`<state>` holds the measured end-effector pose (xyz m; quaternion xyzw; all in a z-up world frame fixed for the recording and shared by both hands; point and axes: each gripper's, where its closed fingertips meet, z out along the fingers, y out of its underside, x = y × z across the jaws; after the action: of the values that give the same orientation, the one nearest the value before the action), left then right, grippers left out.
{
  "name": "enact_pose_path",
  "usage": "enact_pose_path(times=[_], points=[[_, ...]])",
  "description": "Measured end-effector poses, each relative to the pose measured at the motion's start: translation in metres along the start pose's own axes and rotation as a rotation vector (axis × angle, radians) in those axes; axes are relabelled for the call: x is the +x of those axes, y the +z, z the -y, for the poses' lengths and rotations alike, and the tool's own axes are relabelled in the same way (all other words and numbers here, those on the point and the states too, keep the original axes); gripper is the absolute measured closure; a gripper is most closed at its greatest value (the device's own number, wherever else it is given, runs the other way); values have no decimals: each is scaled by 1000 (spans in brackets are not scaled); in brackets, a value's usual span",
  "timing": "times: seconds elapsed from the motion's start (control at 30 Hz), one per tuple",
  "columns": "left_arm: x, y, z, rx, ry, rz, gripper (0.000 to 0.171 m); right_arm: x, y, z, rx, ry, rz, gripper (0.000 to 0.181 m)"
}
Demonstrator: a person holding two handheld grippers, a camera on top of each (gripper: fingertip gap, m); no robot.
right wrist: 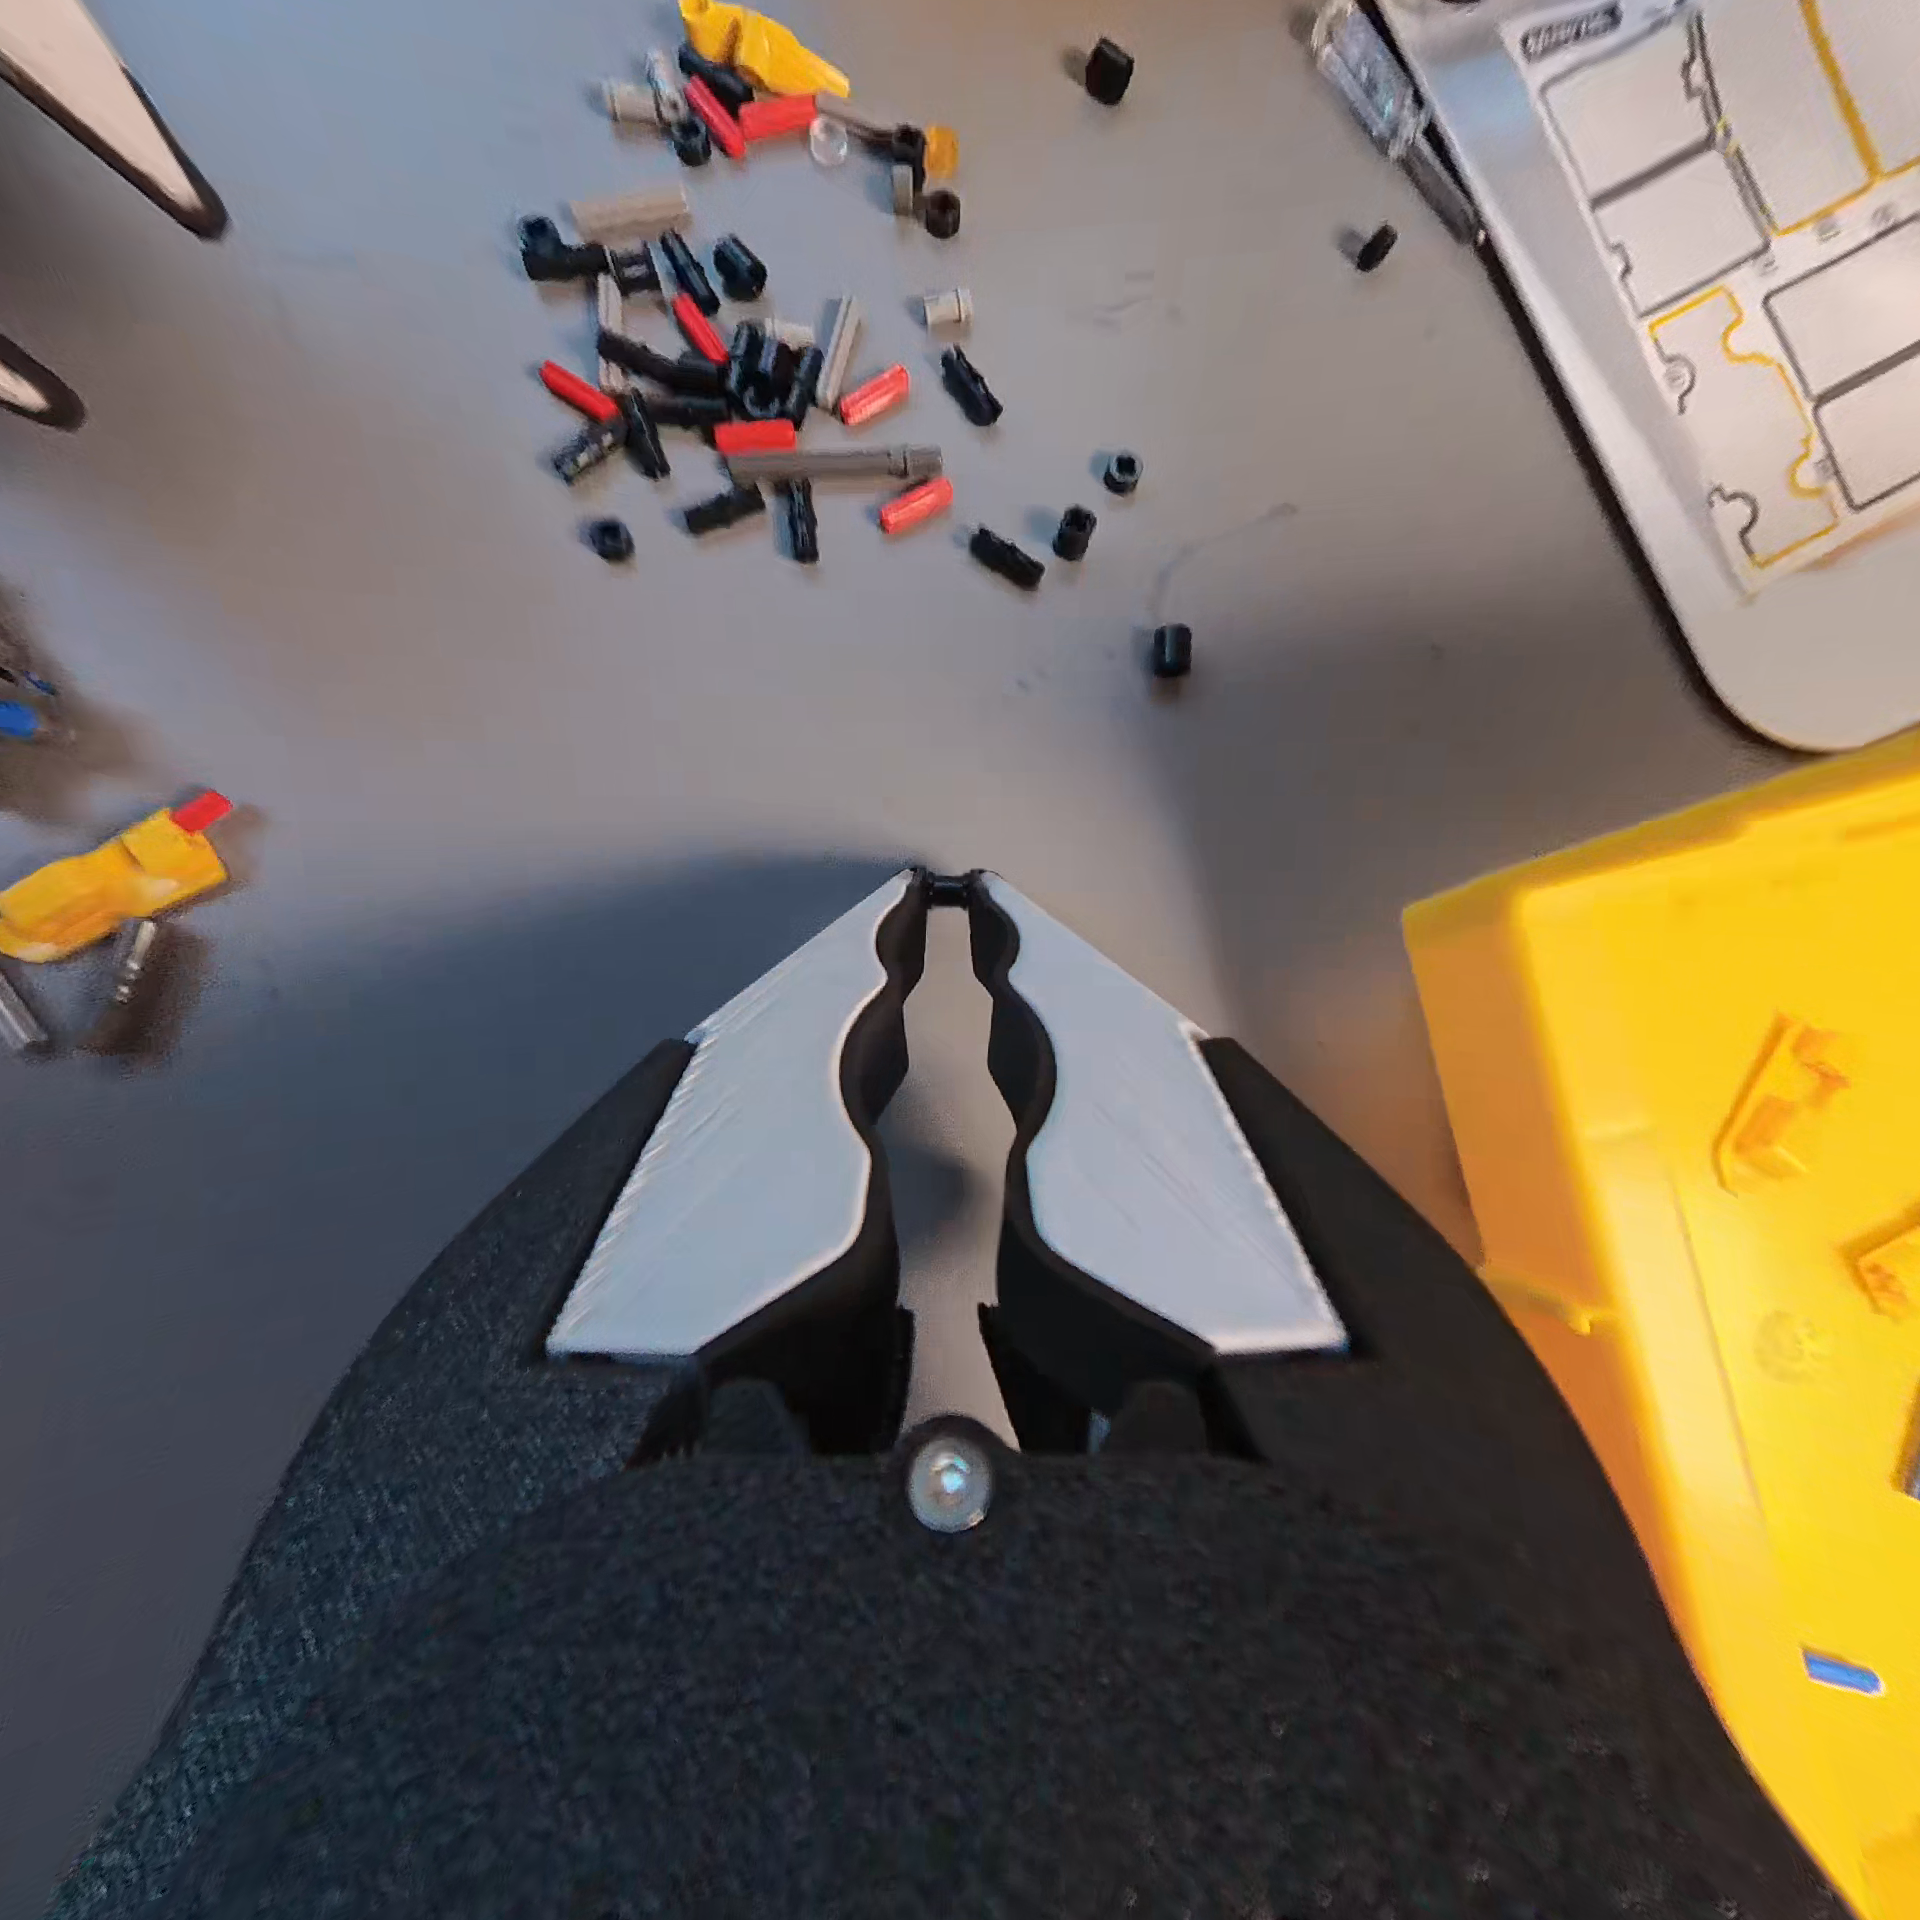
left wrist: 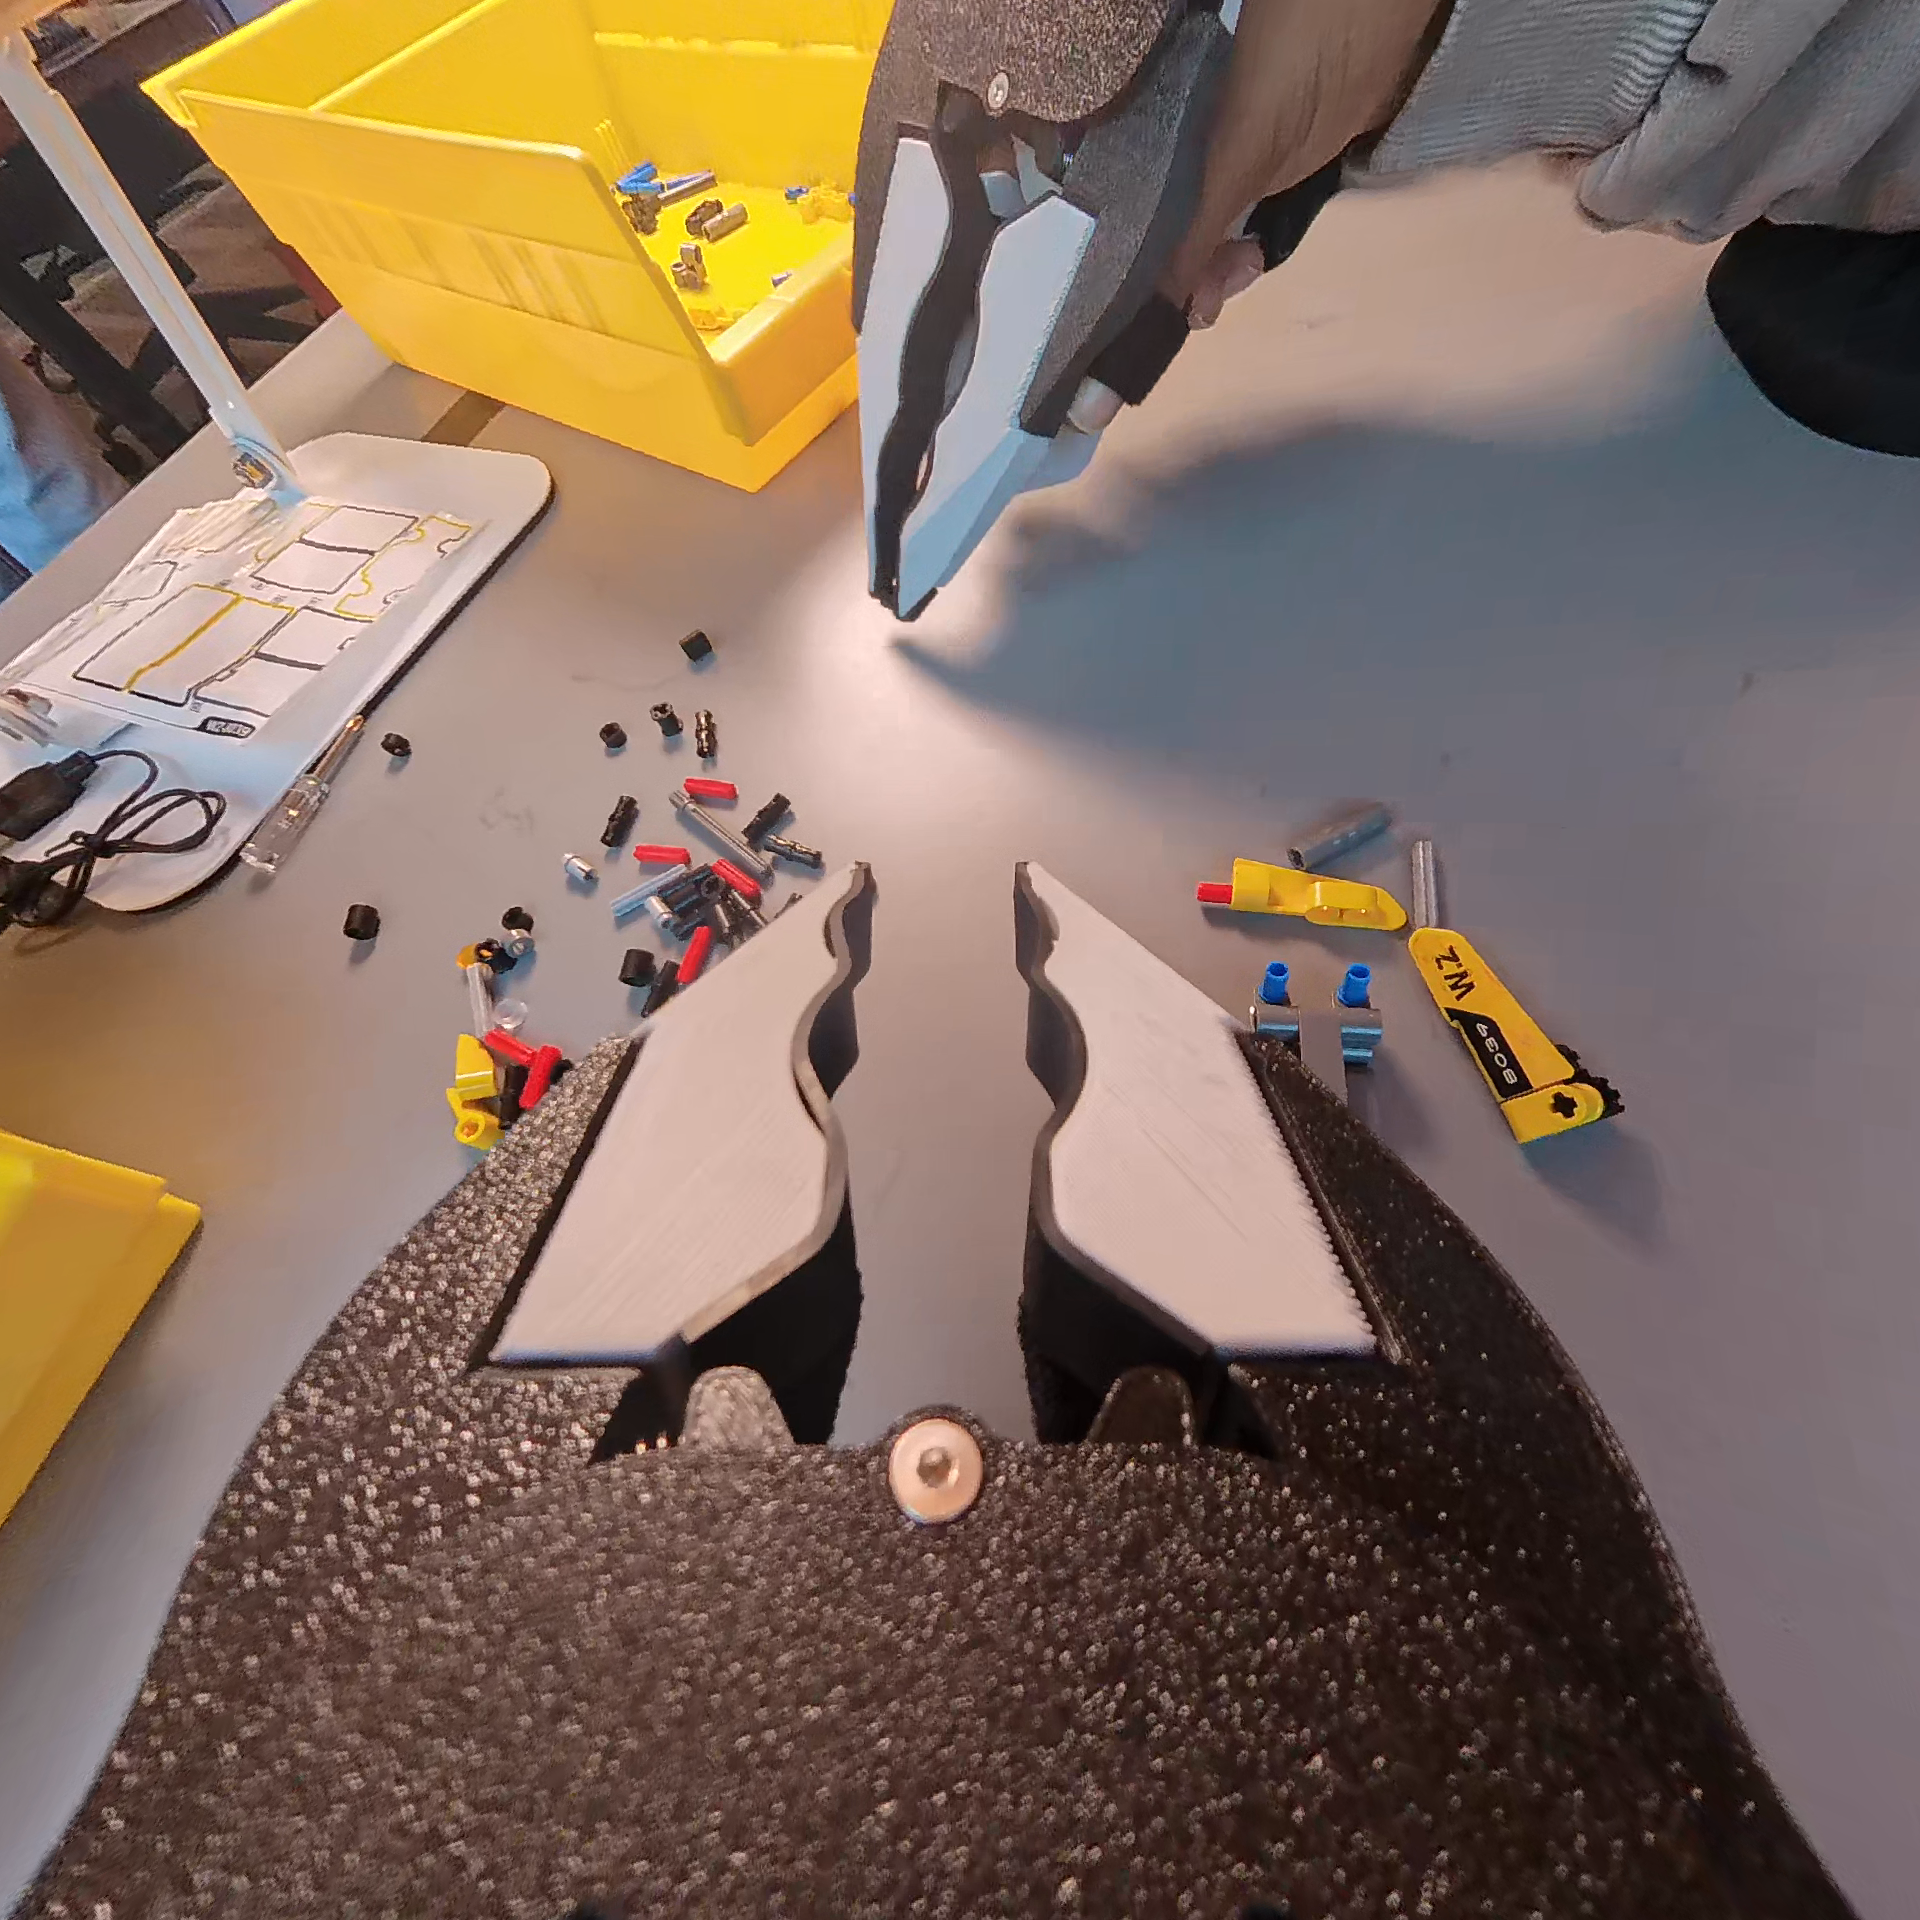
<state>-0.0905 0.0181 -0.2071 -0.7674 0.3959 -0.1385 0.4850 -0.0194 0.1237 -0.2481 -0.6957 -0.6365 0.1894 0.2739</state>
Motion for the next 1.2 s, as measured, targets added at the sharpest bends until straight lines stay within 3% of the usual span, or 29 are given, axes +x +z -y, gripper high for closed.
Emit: enact_pose_path(times=[0.2, 0.37, 0.5, 0.67, 0.87, 0.97, 1.03, 1.2], points=[[-4, -1, -3, -7, -9, 10, 145, -19, 22, 72, 165, -62, 45, 175], [-7, -1, -4, -9, -7, 18, 145, -28, 52, 95, 154, -96, 105, 164], [-12, -2, -3, -2, -15, 22, 145, 24, 53, 126, 228, 37, -34, 164], [-19, -7, -4, 7, -31, 30, 145, 88, 77, 111, 75, 157, -218, 164], [-23, -9, -2, 21, -43, 33, 145, 94, 98, 106, 23, 195, -213, 167], [-23, -10, -2, 21, -42, 33, 145, 94, 101, 107, 21, 191, -216, 180], [-24, -10, -2, 19, -39, 38, 145, 80, 101, 112, 43, 166, -139, 180], [-28, -11, -4, 12, -39, 49, 145, -6, 83, 117, 47, 58, 226, 180]])
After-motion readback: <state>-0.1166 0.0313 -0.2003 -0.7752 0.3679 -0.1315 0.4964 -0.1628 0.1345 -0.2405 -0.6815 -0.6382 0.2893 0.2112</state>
